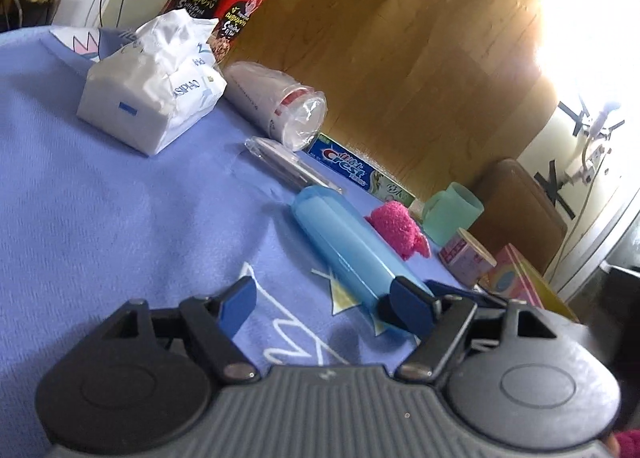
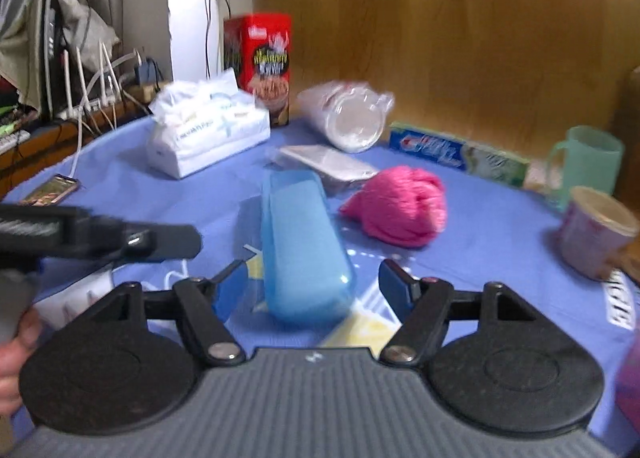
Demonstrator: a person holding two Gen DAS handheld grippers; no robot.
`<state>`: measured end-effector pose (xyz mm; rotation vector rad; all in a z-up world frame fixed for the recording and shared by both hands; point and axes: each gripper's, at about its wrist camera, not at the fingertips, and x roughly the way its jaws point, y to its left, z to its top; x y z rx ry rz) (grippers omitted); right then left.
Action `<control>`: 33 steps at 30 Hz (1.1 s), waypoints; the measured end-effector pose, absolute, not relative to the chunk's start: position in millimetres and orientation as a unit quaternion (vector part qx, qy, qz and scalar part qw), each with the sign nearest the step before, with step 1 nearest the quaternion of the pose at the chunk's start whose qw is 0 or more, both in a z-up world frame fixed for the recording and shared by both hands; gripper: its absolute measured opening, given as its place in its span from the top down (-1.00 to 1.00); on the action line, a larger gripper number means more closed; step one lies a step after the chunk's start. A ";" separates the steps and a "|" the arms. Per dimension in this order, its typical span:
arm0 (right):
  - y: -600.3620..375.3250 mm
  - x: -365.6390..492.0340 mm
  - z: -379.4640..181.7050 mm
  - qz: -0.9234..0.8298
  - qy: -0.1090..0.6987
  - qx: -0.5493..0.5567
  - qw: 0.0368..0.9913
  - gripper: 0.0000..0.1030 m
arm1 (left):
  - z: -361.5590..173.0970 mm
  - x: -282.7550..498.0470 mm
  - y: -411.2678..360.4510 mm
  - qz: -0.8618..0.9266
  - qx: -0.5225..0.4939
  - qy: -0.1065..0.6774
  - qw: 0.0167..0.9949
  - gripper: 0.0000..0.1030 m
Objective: Organize soft objects
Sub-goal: 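Move the left tool back toward the light-blue case on the table, then grasp the light-blue case with the left tool and drop it into the tin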
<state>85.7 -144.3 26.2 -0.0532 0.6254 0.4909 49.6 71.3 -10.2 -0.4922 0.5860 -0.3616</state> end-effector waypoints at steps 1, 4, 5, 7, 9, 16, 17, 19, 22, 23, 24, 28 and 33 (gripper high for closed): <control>-141.8 89.4 23.6 0.240 0.313 -0.025 0.919 -0.16 | -10.3 48.8 71.9 -0.176 -0.238 0.284 0.912 -0.48; -144.6 84.3 19.5 0.233 0.326 -0.015 0.916 -0.09 | -12.1 47.5 68.8 -0.175 -0.230 0.284 0.914 -0.52; -147.3 76.0 19.1 0.229 0.323 -0.020 0.918 -0.09 | -11.7 47.5 68.0 -0.175 -0.227 0.285 0.915 -0.53; -158.2 55.1 21.0 0.226 0.317 -0.029 0.921 -0.09 | -11.2 47.6 67.0 -0.176 -0.225 0.285 0.915 -0.55; -172.0 34.4 22.1 0.227 0.314 -0.027 0.922 -0.09 | -10.8 47.2 66.5 -0.176 -0.223 0.286 0.915 -0.56; -250.8 -52.2 19.4 0.220 0.300 -0.036 0.928 -0.10 | -4.9 44.7 44.5 -0.166 -0.170 0.298 0.924 -0.68; -262.8 -63.5 19.9 0.211 0.296 -0.040 0.931 -0.10 | -4.3 43.7 37.5 -0.175 -0.164 0.301 0.923 -0.68; -284.6 -83.1 21.7 0.188 0.290 -0.046 0.937 -0.10 | -4.2 43.2 16.8 -0.218 -0.165 0.313 0.909 -0.68; -309.9 -104.8 21.4 0.141 0.292 -0.059 0.944 -0.13 | -2.7 41.8 -30.2 -0.286 -0.137 0.328 0.890 -0.68; -318.3 -109.3 19.9 0.118 0.295 -0.066 0.946 -0.13 | -2.1 41.3 -45.1 -0.303 -0.128 0.331 0.884 -0.69; -325.5 -113.0 18.4 0.098 0.297 -0.071 0.947 -0.17 | -1.2 41.3 -61.3 -0.323 -0.121 0.337 0.876 -0.69; -354.8 -127.0 16.7 0.025 0.288 -0.047 0.956 -0.42 | 3.1 40.4 -115.5 -0.396 -0.113 0.359 0.837 -0.72; -375.2 -137.1 9.7 0.020 0.276 0.022 0.961 -0.44 | 11.0 25.5 -175.9 -0.455 -0.062 0.346 0.818 -0.78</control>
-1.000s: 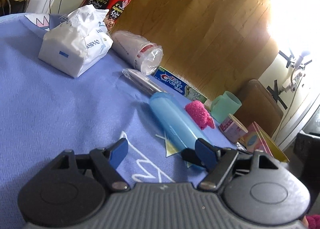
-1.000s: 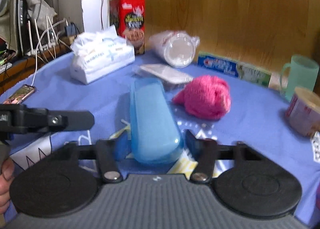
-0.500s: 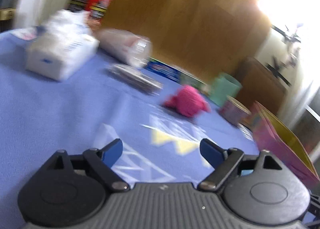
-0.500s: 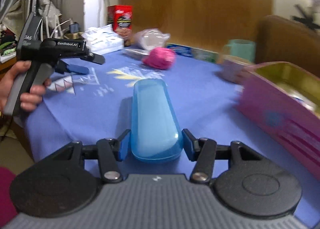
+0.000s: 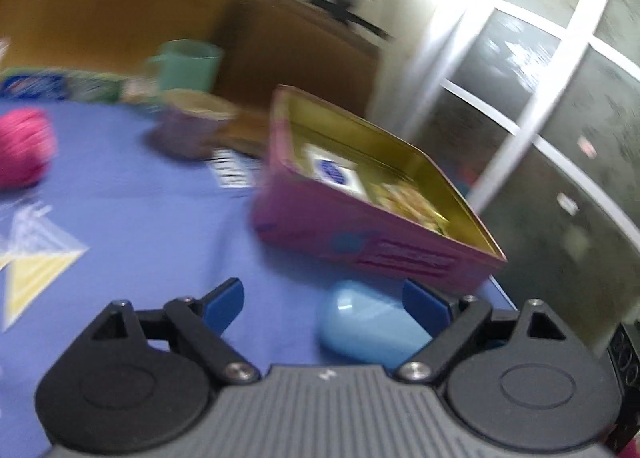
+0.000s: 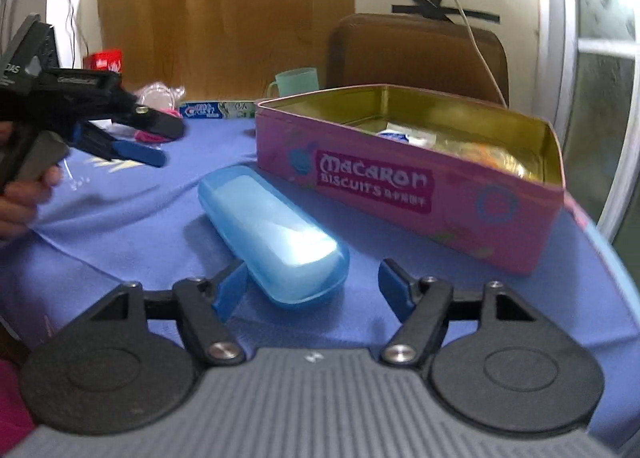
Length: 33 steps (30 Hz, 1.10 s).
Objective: Organize soft objects
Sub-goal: 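Grasp the light-blue case with the left tool and drop it into the tin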
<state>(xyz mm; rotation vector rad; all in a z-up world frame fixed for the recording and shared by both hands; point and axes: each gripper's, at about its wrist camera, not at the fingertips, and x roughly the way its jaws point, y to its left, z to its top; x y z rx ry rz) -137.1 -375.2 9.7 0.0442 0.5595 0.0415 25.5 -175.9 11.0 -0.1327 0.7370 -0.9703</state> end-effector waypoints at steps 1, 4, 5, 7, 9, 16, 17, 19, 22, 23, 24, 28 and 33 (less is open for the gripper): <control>-375.3 -136.5 6.9 0.022 0.276 0.027 0.961 -0.44 | 9.8 21.9 -185.8 -0.462 -0.049 0.344 0.816 -0.79; -370.7 -134.6 0.0 0.027 0.276 0.039 0.960 -0.44 | -1.4 21.4 -208.4 -0.466 -0.031 0.365 0.805 -0.79; -368.1 -132.8 -3.1 0.032 0.275 0.041 0.960 -0.44 | -7.6 22.0 -212.8 -0.463 -0.031 0.377 0.802 -0.72; -360.5 -133.2 -6.7 0.030 0.269 0.032 0.962 -0.44 | -13.8 17.6 -216.2 -0.459 -0.025 0.376 0.805 -0.66; -355.2 -134.2 -8.5 0.023 0.260 0.028 0.965 -0.31 | -12.9 15.6 -218.8 -0.473 -0.023 0.382 0.794 -0.54; -365.2 -141.9 19.5 0.006 0.198 0.045 0.979 -0.22 | 33.7 17.2 -223.0 -0.491 -0.037 0.329 0.806 -0.54; -366.9 -140.5 25.8 0.001 0.185 0.043 0.982 -0.22 | 41.4 18.8 -228.3 -0.494 -0.033 0.318 0.809 -0.55; -373.1 -133.6 36.2 -0.008 0.167 0.040 0.985 -0.22 | 55.5 24.1 -242.9 -0.493 -0.021 0.297 0.817 -0.57; -383.2 -117.2 45.3 -0.029 0.153 0.027 0.987 -0.21 | 65.7 31.7 -270.1 -0.489 0.000 0.267 0.831 -0.66; -388.1 -110.7 45.4 -0.036 0.151 0.022 0.988 -0.21 | 65.4 33.8 -278.8 -0.486 0.004 0.260 0.834 -0.69; -394.2 -102.1 45.6 -0.045 0.151 0.019 0.987 -0.21 | 63.9 37.7 -289.3 -0.481 0.009 0.256 0.838 -0.71; -416.6 -62.4 36.2 -0.129 0.157 -0.009 0.979 -0.23 | 49.3 53.8 -318.9 -0.446 0.036 0.272 0.852 -0.74; -423.9 -69.0 31.3 -0.155 0.150 0.019 0.976 -0.23 | 37.1 50.4 -290.8 -0.445 0.000 0.288 0.848 -0.74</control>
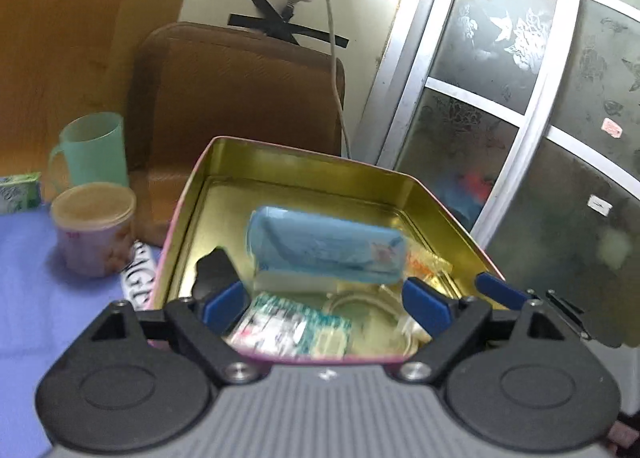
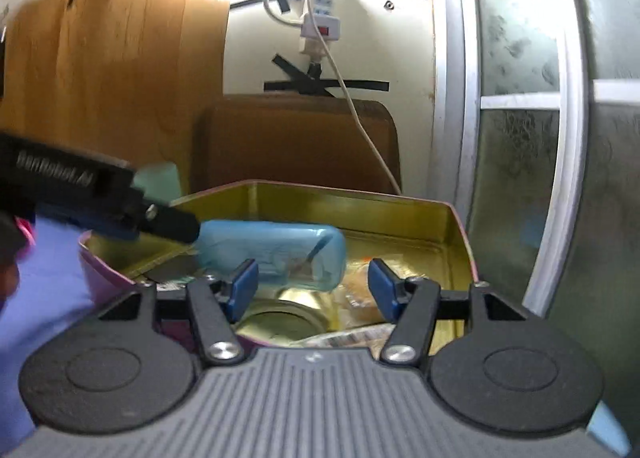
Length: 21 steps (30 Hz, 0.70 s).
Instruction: Organize soft objects
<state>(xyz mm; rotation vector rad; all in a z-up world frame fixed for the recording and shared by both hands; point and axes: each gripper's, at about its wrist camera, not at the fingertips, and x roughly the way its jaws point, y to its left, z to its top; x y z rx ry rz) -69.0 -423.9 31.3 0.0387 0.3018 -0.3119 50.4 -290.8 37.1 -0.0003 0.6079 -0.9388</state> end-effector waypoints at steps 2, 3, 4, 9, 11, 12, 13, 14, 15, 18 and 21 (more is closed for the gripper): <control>-419.6 -79.0 28.7 -0.164 0.143 0.018 0.976 -0.23 | 36.6 40.4 -274.5 -0.447 0.005 0.275 0.851 -0.74; -417.5 -85.1 28.0 -0.170 0.137 0.020 0.976 -0.23 | 37.4 33.7 -265.2 -0.446 0.011 0.261 0.856 -0.75; -418.0 -86.9 28.4 -0.170 0.131 0.028 0.976 -0.24 | 38.6 28.5 -258.4 -0.442 0.017 0.254 0.860 -0.78; -412.4 -100.5 28.8 -0.158 0.115 0.090 0.977 -0.25 | 38.9 13.7 -216.2 -0.437 -0.002 0.260 0.861 -0.78; -407.4 -101.7 30.3 -0.150 0.112 0.102 0.977 -0.26 | 33.4 11.1 -200.5 -0.425 -0.009 0.272 0.863 -0.78; -403.8 -103.5 31.1 -0.145 0.112 0.108 0.977 -0.27 | 29.0 11.8 -193.4 -0.420 -0.014 0.280 0.863 -0.78; -402.1 -102.1 31.8 -0.140 0.112 0.112 0.977 -0.28 | 22.8 12.2 -186.1 -0.413 -0.019 0.291 0.863 -0.78; -397.4 -103.1 32.0 -0.134 0.114 0.116 0.978 -0.28 | 16.7 12.5 -180.6 -0.406 -0.022 0.302 0.863 -0.78; -393.0 -103.3 31.8 -0.128 0.117 0.119 0.978 -0.28 | 9.7 12.9 -175.0 -0.399 -0.023 0.314 0.862 -0.78; -378.1 -100.4 28.3 -0.108 0.133 0.120 0.978 -0.28 | -8.6 14.5 -163.5 -0.373 -0.015 0.346 0.860 -0.77; -362.7 -97.0 20.9 -0.086 0.163 0.123 0.975 -0.28 | -8.2 8.0 -153.3 -0.363 0.001 0.334 0.870 -0.78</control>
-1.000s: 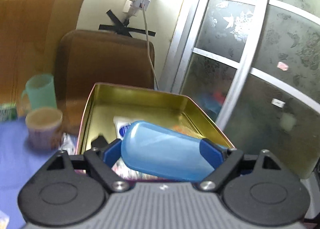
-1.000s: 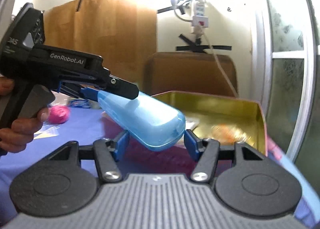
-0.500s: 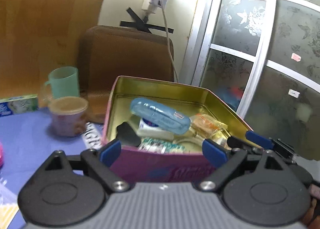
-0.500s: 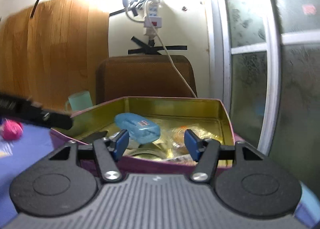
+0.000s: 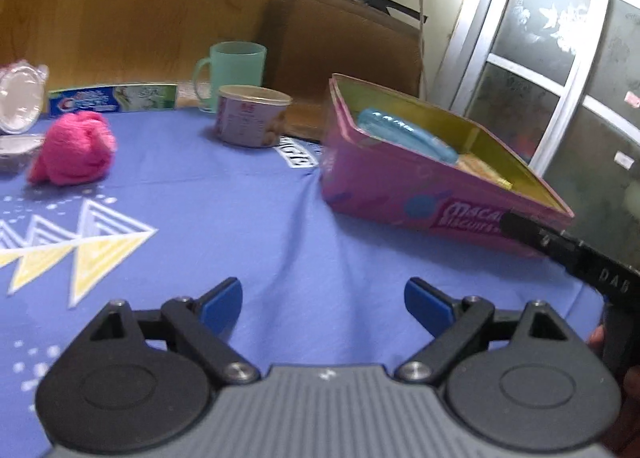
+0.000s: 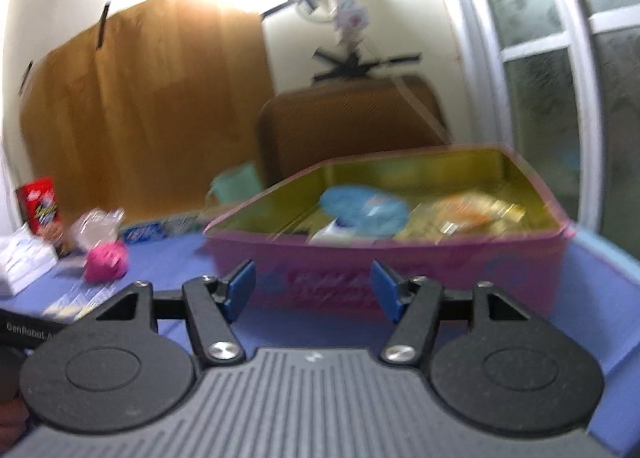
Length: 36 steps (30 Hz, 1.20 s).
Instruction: Organize soft objects
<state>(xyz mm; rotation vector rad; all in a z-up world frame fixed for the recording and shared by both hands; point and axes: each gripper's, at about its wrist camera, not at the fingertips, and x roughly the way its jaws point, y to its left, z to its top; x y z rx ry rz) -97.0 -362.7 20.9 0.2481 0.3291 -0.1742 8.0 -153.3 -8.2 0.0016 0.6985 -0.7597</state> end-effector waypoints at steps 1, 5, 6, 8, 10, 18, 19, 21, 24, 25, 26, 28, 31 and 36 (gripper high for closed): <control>-358.1 -94.3 18.2 -0.078 0.176 0.125 0.973 -0.28 | -7.6 8.8 -148.7 -0.358 0.000 0.334 0.872 -0.78; -342.5 -81.5 13.8 -0.046 0.214 0.129 0.967 -0.28 | -8.1 23.0 -116.4 -0.317 -0.024 0.333 0.888 -0.78; -338.1 -77.8 14.1 -0.036 0.221 0.130 0.966 -0.28 | -7.2 30.0 -104.9 -0.297 -0.030 0.333 0.895 -0.78; -328.9 -69.9 15.7 -0.015 0.234 0.130 0.963 -0.28 | -4.9 45.7 -80.0 -0.247 -0.039 0.331 0.910 -0.78; -318.6 -58.7 19.4 0.009 0.243 0.126 0.962 -0.28 | -4.7 60.1 -55.6 -0.200 -0.050 0.329 0.921 -0.78; -250.1 20.3 36.6 0.109 0.263 0.077 0.956 -0.30 | -12.3 70.0 33.3 -0.117 -0.234 0.267 0.927 -0.83; -237.3 34.7 36.5 0.122 0.264 0.062 0.955 -0.30 | -13.1 69.5 38.9 -0.108 -0.251 0.261 0.926 -0.84; -215.5 64.0 33.9 0.146 0.274 0.043 0.950 -0.30 | -13.2 68.9 43.3 -0.099 -0.265 0.257 0.924 -0.84; -189.2 107.6 27.4 0.168 0.300 0.032 0.939 -0.35 | -9.3 68.3 35.7 -0.087 -0.243 0.249 0.934 -0.84; -183.2 120.8 24.7 0.176 0.309 0.034 0.934 -0.52 | -8.9 69.8 32.2 -0.089 -0.237 0.247 0.936 -0.84; -176.5 135.2 20.8 0.184 0.320 0.035 0.929 -0.60 | -8.3 69.7 31.0 -0.089 -0.234 0.246 0.936 -0.85; -166.7 154.0 13.3 0.179 0.340 0.035 0.923 -0.58 | -9.7 73.8 35.9 -0.091 -0.237 0.248 0.935 -0.85; -166.5 163.9 4.9 0.177 0.364 0.048 0.913 -0.13 | -11.4 74.1 38.6 -0.090 -0.245 0.249 0.933 -0.86; -198.8 123.1 20.5 0.187 0.343 0.069 0.918 -0.12 | -9.4 73.0 34.2 -0.095 -0.230 0.242 0.938 -0.88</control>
